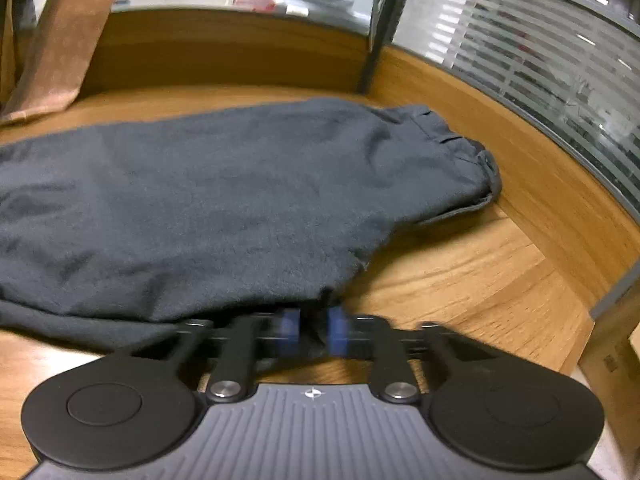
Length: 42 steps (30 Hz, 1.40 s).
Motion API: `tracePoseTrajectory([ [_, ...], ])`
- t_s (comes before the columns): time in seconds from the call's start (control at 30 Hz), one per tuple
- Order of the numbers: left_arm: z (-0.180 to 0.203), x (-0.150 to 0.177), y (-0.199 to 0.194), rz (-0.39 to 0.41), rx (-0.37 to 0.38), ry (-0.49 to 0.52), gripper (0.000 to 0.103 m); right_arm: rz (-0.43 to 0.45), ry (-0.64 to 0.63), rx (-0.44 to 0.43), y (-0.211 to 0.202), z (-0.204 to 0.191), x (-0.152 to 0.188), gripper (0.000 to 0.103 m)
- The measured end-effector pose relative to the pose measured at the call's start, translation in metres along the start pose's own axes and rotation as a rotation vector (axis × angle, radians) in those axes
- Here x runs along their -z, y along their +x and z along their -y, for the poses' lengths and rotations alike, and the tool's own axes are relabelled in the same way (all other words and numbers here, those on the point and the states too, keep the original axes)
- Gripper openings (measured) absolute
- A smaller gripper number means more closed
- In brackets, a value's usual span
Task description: Fold clothes
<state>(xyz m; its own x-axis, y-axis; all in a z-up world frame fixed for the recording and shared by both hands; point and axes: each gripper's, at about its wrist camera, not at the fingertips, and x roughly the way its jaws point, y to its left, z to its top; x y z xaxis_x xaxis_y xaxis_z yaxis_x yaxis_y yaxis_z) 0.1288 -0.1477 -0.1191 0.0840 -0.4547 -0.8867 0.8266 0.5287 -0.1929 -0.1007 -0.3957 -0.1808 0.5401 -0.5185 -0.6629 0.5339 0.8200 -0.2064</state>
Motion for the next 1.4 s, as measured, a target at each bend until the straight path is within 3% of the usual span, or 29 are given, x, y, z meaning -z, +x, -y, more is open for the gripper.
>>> tracePoseTrajectory([
  [0.3,-0.004,0.004,-0.002,0.003,0.002,-0.005,0.016,-0.060,-0.022,0.008,-0.027,0.023,0.016,0.000],
  [0.47,0.007,-0.001,-0.004,-0.011,-0.032,0.018,0.017,-0.109,0.022,-0.008,-0.052,0.064,0.019,0.001],
  [0.57,0.028,-0.009,-0.010,0.036,-0.057,0.038,0.028,-0.115,0.034,-0.050,-0.057,0.087,0.009,0.004],
  [0.63,0.044,-0.016,-0.012,0.068,-0.076,0.040,0.042,-0.108,0.054,-0.107,-0.055,0.102,-0.002,0.009],
  [0.77,0.086,-0.039,-0.004,0.100,-0.092,0.028,0.046,-0.092,0.115,-0.210,-0.039,0.132,-0.028,0.017],
  [0.93,0.139,-0.076,0.018,0.148,-0.047,0.005,0.052,-0.113,0.226,-0.299,-0.004,0.168,-0.048,0.023],
  [1.1,0.178,-0.116,0.054,0.192,-0.041,-0.001,0.050,-0.152,0.309,-0.363,0.032,0.198,-0.047,0.023],
  [1.2,0.189,-0.135,0.075,0.197,-0.030,-0.030,0.034,-0.172,0.303,-0.371,0.046,0.208,-0.045,0.023],
  [1.3,0.192,-0.153,0.096,0.151,-0.033,-0.081,0.028,-0.180,0.281,-0.385,0.053,0.218,-0.042,0.023],
  [1.4,0.200,-0.157,0.112,0.090,-0.043,-0.067,0.027,-0.193,0.285,-0.417,0.059,0.226,-0.037,0.023],
])
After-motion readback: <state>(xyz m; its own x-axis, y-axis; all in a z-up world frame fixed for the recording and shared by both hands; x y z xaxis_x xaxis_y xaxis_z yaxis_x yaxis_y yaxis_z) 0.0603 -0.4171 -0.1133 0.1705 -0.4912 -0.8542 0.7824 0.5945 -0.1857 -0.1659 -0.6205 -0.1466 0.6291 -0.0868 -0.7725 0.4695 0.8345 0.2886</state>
